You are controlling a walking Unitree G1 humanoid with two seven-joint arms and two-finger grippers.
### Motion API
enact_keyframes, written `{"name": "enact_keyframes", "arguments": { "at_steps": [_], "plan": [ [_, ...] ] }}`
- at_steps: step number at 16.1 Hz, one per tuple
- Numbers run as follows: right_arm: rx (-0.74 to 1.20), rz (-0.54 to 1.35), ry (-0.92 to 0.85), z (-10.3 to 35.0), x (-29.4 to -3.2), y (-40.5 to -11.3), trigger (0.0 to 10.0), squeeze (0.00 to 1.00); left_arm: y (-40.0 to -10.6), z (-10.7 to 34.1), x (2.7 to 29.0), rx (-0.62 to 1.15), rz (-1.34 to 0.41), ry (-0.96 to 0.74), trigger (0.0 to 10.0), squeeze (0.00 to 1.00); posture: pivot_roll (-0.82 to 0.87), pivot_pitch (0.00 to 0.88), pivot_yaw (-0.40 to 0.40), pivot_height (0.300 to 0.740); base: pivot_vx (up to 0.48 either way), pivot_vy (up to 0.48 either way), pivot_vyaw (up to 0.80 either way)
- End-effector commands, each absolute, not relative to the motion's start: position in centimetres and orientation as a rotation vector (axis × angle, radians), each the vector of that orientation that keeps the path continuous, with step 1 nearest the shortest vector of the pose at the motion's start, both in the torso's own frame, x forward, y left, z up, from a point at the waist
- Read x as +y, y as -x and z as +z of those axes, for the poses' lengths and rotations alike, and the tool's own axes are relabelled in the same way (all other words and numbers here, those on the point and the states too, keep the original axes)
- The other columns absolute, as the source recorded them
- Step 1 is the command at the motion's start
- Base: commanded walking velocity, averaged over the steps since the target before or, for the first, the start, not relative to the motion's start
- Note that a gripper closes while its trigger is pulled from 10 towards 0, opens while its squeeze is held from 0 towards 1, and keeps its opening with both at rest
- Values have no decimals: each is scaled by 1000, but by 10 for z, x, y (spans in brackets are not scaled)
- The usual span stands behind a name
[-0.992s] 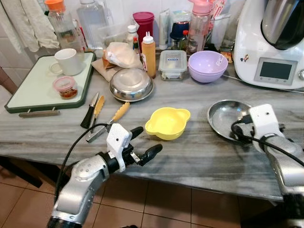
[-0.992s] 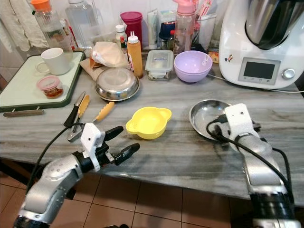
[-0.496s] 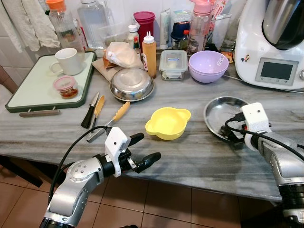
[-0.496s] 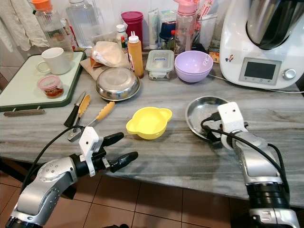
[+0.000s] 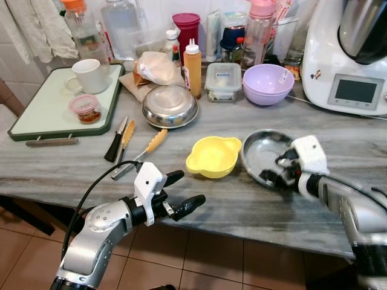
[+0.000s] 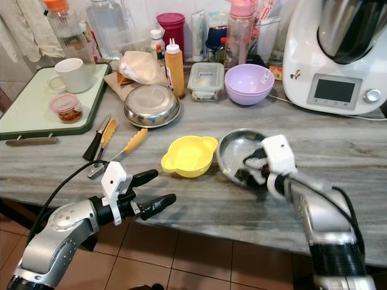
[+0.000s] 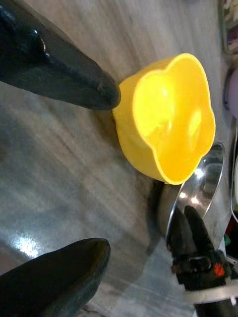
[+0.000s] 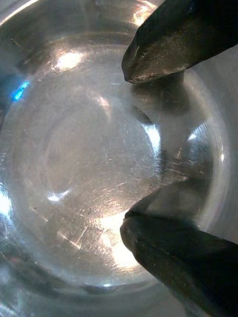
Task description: Setting the table
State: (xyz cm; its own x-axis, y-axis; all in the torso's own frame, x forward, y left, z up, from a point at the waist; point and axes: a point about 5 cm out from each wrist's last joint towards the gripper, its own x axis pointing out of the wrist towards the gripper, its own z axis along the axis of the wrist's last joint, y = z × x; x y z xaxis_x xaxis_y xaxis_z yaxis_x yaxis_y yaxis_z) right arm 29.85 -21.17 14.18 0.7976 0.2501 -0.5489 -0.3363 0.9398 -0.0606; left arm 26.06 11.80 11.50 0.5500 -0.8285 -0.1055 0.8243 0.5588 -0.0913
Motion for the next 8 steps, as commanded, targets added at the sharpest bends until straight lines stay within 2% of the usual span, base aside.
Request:
{"name": "enact_keyframes", "arguments": {
  "at_steps": [1, 5, 8],
  "plan": [
    [670, 356, 127, 124, -208, -283, 10000, 0, -260, 116, 118, 136, -989, 16, 10000, 0, -63, 91, 55, 740, 0, 0, 0],
    [720, 418, 116, 122, -200, -260, 10000, 0, -267, 112, 120, 141, -986, 15, 10000, 0, -78, 88, 60, 740, 0, 0, 0],
    [723, 429, 89, 127, -196, -253, 10000, 0, -273, 115, 120, 137, -983, 9, 10000, 0, -88, 88, 62, 740, 0, 0, 0]
  ]
}}
